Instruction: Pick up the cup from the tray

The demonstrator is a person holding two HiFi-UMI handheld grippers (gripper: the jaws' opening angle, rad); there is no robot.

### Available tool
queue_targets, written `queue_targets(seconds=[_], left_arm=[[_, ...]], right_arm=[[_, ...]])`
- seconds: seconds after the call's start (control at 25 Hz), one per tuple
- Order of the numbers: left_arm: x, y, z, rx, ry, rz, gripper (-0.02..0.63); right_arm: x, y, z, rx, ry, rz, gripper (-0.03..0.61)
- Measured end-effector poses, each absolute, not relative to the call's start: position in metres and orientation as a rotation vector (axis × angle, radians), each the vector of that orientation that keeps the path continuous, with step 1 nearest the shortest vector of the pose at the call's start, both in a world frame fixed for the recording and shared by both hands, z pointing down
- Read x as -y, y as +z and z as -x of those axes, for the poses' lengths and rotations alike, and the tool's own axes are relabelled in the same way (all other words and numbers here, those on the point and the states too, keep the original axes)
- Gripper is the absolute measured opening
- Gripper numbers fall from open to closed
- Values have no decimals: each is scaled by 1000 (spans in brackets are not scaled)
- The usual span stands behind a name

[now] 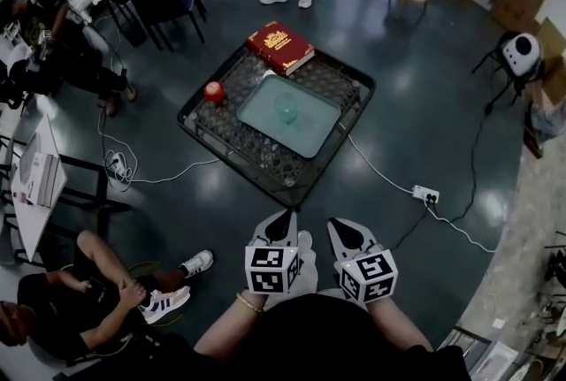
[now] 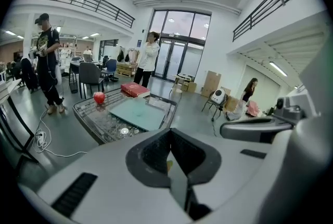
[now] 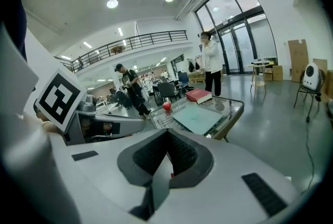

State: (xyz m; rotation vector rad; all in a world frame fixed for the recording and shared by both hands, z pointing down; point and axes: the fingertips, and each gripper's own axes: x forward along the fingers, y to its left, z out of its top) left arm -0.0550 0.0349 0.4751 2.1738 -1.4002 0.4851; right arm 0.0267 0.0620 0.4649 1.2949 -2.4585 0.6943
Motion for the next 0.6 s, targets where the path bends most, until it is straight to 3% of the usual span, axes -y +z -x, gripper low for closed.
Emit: queue_targets(seconds=[0.6], left_arm=[[75, 481, 67, 1379, 486, -2178, 9]], right_arm=[[45, 471, -10, 2440, 679, -1274, 2]])
